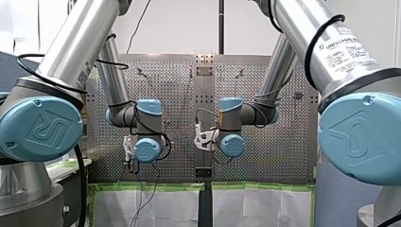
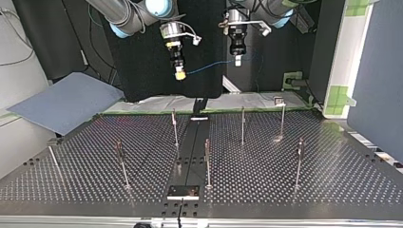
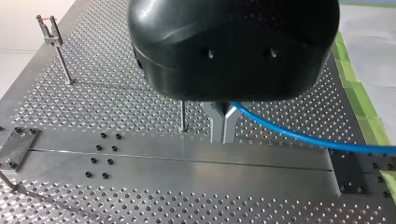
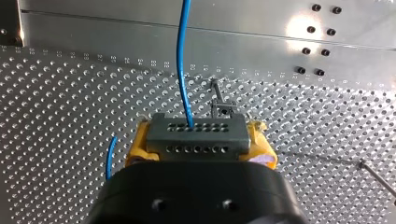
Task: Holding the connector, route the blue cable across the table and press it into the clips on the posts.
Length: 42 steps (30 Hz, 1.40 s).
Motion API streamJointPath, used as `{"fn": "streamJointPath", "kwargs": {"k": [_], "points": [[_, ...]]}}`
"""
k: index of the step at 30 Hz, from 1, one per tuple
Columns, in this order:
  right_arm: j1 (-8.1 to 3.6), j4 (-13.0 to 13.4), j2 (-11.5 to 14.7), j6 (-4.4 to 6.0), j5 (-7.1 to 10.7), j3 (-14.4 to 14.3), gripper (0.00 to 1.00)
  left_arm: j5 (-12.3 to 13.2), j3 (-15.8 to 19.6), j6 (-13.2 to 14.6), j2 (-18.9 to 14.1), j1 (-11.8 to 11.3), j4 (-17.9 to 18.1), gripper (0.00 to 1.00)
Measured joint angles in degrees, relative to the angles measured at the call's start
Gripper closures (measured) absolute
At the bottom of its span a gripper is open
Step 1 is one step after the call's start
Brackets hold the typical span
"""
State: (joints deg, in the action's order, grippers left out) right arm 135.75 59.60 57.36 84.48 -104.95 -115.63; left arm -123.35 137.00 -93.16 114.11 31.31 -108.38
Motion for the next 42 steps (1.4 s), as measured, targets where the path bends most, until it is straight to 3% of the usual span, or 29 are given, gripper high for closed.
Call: {"fn": "streamJointPath", "kwargs": {"k": [26, 35, 42], "points": [[0.00, 0.04, 0.00, 0.07, 0.02, 0.00, 1.00, 0.14, -0.31, -0.13, 0.44, -0.58, -0.01, 1.00], [-0.08, -0.17, -2.87, 0.34, 1.43, -0.08, 1.00, 0.26, -0.51, -0.26, 3.04, -1.04, 0.00, 1.00], [-0.08, -0.17, -3.14, 0.35, 1.49, -0.09, 1.00, 0.26, -0.53, -0.26, 3.14, -1.05, 0.00, 1.00]]}}
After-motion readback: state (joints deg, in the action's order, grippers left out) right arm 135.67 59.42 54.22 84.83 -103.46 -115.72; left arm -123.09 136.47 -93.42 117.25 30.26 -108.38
